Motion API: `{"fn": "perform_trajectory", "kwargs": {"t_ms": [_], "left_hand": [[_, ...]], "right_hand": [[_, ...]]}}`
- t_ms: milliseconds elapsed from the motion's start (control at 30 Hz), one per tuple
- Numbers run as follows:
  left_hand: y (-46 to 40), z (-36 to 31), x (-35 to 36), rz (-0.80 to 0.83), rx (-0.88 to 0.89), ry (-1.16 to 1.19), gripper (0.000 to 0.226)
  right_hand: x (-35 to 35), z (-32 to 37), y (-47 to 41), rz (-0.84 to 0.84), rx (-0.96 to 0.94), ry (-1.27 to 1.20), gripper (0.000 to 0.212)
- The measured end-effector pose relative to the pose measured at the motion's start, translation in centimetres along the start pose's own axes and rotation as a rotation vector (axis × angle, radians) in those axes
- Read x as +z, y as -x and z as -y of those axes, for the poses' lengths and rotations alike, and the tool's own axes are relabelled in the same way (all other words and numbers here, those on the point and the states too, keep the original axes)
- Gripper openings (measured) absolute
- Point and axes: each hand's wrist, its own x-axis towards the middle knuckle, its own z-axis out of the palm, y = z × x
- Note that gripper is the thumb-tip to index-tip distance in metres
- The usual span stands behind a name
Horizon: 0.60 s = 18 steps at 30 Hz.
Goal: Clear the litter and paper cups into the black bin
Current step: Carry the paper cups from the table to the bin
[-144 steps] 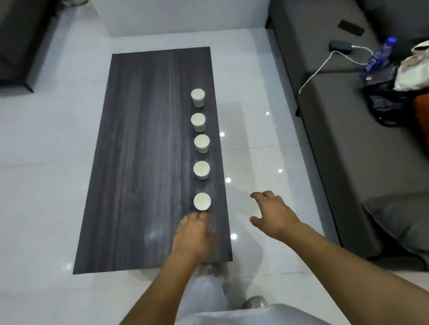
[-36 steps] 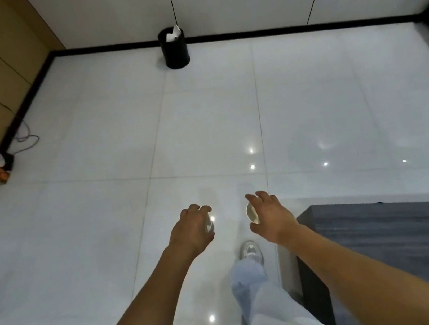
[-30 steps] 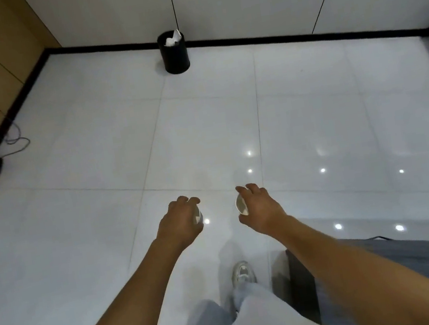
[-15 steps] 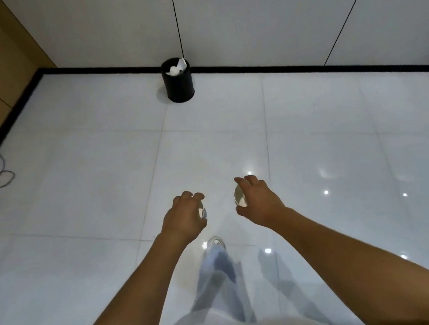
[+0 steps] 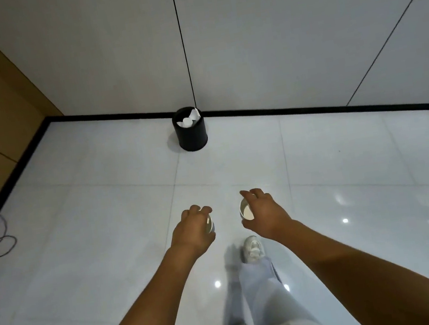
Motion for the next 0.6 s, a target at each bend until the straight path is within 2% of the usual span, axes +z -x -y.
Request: {"fn": "perform_trajectory", "kwargs": {"t_ms": [233,367,600], "left_hand": [[-15.9,-0.8,-6.9,-0.070,-0.050,0.032,0.056],[-22.1,-0.5,-10.2,-0.076,-0.089,0.042,0.056],[-33.4,3.5,-15.1,-0.059,-0.129,0.061,0.056]], "right_hand": [[-6.9,-0.7,-15.8,-0.011,-0.045,0.014,0.074],[-10.7,-0.3,-23.2,0.012,-0.052,0.018,0.076],[-14.2,1.9,-36.5,0.067,-0.041,0.026,0.075]]}}
